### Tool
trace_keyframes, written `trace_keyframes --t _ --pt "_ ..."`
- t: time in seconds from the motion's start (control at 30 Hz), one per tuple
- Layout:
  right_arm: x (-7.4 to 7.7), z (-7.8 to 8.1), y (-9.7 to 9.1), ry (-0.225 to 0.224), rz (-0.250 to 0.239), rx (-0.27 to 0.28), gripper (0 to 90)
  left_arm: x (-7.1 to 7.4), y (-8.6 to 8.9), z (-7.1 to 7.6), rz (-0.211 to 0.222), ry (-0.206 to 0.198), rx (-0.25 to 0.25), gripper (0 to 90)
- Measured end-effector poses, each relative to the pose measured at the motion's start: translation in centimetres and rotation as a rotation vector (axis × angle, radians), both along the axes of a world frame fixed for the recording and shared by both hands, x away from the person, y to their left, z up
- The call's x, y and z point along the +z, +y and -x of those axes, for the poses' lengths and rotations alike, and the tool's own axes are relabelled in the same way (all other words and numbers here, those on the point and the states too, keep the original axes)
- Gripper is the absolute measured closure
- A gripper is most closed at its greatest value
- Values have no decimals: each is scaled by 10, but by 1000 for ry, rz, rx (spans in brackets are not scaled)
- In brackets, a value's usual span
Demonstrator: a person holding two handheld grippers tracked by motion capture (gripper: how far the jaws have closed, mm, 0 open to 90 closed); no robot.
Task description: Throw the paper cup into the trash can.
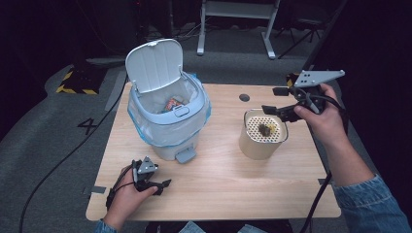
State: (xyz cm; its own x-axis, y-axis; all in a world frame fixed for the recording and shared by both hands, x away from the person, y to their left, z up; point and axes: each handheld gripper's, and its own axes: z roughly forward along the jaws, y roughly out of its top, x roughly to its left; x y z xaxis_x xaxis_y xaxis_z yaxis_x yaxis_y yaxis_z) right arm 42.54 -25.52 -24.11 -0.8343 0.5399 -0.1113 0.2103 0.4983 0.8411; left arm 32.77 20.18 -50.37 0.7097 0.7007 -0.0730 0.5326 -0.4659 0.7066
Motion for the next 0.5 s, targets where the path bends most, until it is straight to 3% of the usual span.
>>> trace_keyframes --t 0.1,0.23,0.4,0.5 --pt "-6 7 -13 12 27 0 239 0 0 0 -1 -2 4 226" --pt "-18 18 -32 12 18 -27 237 0 0 -1 0 -3 4 225" --pt "-43 32 -54 14 32 -80 246 0 1 -1 5 0 3 224" --pt "-61 42 -66 33 40 -71 235 0 1 -1 8 1 7 224"
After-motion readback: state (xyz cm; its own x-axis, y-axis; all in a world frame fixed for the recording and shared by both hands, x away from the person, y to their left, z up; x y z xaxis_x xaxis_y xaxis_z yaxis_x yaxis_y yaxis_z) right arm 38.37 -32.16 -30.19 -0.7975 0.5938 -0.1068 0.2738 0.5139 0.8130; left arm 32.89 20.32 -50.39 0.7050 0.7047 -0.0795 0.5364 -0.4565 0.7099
